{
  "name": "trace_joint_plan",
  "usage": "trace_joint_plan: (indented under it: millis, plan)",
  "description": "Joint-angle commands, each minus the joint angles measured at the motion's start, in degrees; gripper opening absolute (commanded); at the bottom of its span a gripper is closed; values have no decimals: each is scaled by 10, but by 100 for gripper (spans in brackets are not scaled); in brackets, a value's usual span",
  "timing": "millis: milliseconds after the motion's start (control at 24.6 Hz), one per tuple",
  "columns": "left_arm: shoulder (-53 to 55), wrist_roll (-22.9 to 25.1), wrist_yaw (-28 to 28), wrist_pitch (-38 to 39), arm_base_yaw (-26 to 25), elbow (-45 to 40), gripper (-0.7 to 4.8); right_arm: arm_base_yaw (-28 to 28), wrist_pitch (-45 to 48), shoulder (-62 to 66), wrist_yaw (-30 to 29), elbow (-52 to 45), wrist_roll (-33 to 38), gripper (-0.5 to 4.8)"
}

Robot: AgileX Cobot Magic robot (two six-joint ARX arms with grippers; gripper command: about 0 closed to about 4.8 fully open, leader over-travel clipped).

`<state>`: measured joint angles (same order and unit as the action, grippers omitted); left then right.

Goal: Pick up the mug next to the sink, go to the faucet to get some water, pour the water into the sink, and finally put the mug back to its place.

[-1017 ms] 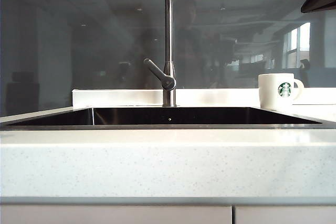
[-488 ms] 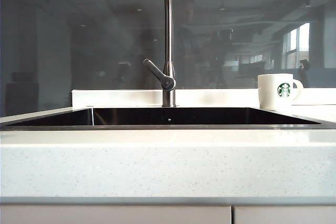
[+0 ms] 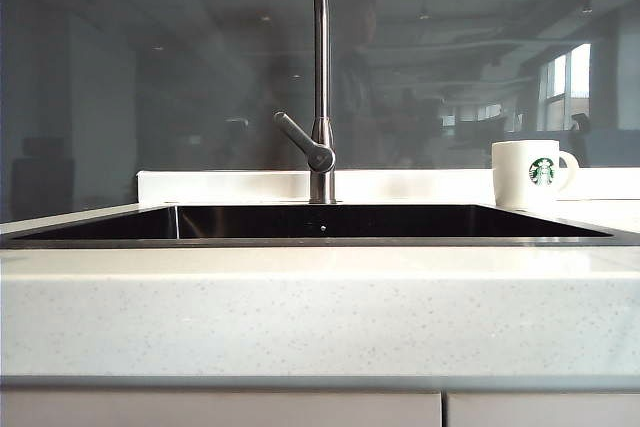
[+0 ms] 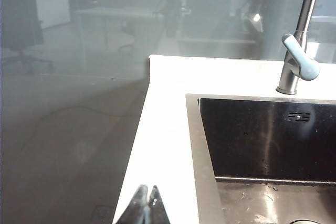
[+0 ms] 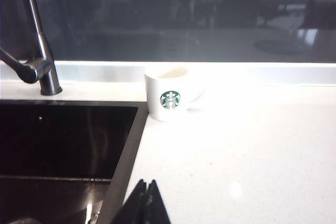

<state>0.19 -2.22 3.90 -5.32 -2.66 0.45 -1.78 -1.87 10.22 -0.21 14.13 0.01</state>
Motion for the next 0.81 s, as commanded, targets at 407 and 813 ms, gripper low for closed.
trace_joint_plan:
  millis: [407, 813]
  plan:
    - [0, 1, 2, -3, -1, 1, -4, 0, 33, -103, -12, -94, 14, -3]
    - [0, 1, 2, -3, -1, 1, -4, 1, 95, -103, -14, -140, 15, -3]
